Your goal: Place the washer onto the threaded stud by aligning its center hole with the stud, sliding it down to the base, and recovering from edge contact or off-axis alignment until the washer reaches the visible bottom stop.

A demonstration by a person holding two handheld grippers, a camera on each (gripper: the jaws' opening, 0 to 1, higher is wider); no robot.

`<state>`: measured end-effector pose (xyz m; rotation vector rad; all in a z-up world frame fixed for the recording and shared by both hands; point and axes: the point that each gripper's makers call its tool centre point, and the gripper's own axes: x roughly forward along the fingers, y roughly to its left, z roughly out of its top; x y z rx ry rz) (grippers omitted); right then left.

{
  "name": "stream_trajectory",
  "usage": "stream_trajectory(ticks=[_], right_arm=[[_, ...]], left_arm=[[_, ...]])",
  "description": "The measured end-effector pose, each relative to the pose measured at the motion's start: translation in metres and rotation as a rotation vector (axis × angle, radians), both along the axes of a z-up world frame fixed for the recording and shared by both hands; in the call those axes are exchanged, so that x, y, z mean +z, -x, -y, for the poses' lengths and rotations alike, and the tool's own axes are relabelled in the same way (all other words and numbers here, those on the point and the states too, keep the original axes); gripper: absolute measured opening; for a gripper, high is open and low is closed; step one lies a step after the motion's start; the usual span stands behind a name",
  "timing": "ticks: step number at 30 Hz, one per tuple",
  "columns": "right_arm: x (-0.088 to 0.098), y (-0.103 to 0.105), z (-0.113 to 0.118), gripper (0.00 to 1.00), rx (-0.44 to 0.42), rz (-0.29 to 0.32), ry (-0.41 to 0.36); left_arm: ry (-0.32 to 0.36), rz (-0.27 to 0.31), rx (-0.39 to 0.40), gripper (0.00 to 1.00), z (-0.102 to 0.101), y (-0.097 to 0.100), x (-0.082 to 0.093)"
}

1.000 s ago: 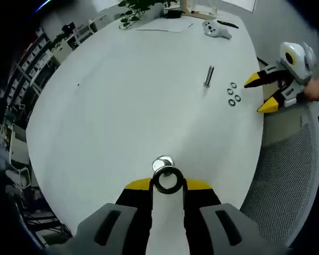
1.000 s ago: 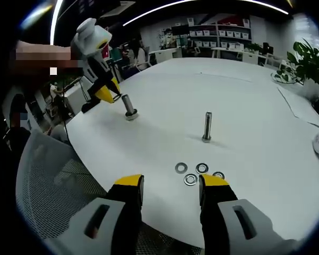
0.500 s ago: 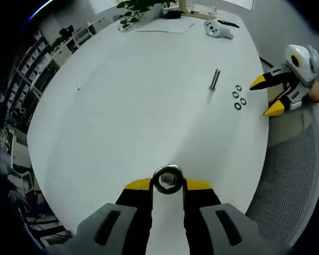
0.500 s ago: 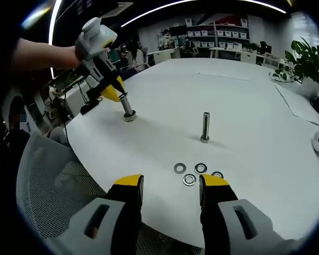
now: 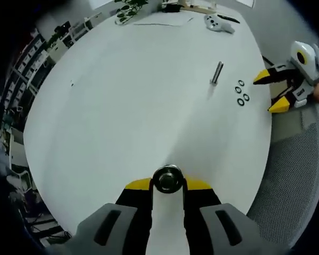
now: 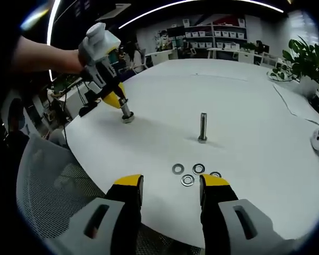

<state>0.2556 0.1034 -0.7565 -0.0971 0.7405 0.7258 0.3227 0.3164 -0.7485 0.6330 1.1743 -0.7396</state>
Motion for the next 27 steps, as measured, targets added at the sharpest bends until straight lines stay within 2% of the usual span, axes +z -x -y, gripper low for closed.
stream_trajectory(ticks=[13, 19, 27], right_arm=[[0.000, 0.000, 0.001, 0.45, -0.001, 0.001, 0.011], [0.000, 0.000, 0.000, 0.45, 0.009, 0.010, 0.023], [0.000, 0.000, 0.001, 0.45, 0.005, 0.007, 0.022]], left_arm=[[-0.024, -0.045, 0.022, 0.19, -0.001, 0.000, -0.027], [-0.019, -0.044, 0.021, 0.20, 0.000, -0.001, -0.031], [0.013, -0.038, 0.070, 0.20, -0.001, -0.001, -0.032]])
